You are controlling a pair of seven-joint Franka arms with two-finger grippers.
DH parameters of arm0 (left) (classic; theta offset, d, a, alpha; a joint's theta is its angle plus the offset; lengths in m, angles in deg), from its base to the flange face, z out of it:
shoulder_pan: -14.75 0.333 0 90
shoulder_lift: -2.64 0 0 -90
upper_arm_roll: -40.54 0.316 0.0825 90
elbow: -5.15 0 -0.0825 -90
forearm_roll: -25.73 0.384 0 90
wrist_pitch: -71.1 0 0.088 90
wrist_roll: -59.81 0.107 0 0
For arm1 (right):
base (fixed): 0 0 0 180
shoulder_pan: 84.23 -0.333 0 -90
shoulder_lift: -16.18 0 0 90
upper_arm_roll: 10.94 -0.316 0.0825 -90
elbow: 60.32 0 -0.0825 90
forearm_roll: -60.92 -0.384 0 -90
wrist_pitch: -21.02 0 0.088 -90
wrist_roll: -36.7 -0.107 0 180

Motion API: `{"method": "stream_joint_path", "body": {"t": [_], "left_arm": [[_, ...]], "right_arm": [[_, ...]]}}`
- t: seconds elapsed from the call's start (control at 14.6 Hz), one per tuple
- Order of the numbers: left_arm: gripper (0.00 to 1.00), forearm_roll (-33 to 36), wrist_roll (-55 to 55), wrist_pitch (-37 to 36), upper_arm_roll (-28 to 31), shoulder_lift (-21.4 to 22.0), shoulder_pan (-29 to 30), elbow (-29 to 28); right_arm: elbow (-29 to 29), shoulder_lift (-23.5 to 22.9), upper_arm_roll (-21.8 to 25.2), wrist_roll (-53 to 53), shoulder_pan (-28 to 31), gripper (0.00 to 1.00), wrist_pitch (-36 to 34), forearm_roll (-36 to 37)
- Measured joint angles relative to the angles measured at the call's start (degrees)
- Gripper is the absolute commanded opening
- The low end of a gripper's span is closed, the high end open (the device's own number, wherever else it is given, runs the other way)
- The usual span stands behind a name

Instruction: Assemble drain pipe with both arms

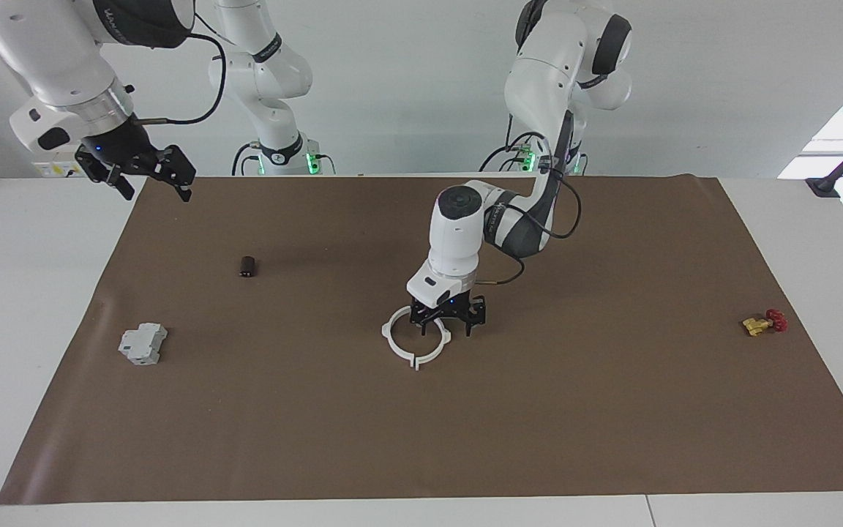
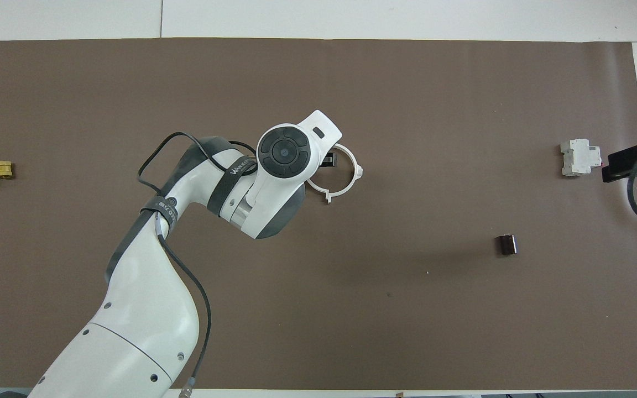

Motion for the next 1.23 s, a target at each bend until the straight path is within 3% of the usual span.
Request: {"method": "stream_joint_path", "body": {"t": [0.14,0.55,1.23], "left_arm": [[1.0,0.0,0.14,-1.49,0.19,3.22,1.8,-1.6],[1.0,0.0,9.4,-3.61,0.43,19.65,12.29,-16.33],[1.0,-0.98,25.03,-15.6,0.58,29.98,29.88,-17.73]], "right_arm": [[0.0,0.0,0.0,0.0,0.0,1.0,0.0,0.0],[0.0,0.0,-0.22,0.0,-0.05,1.0,0.0,0.0],[0.01,0.0,-0.38,0.0,-0.07,1.0,0.0,0.0]]}}
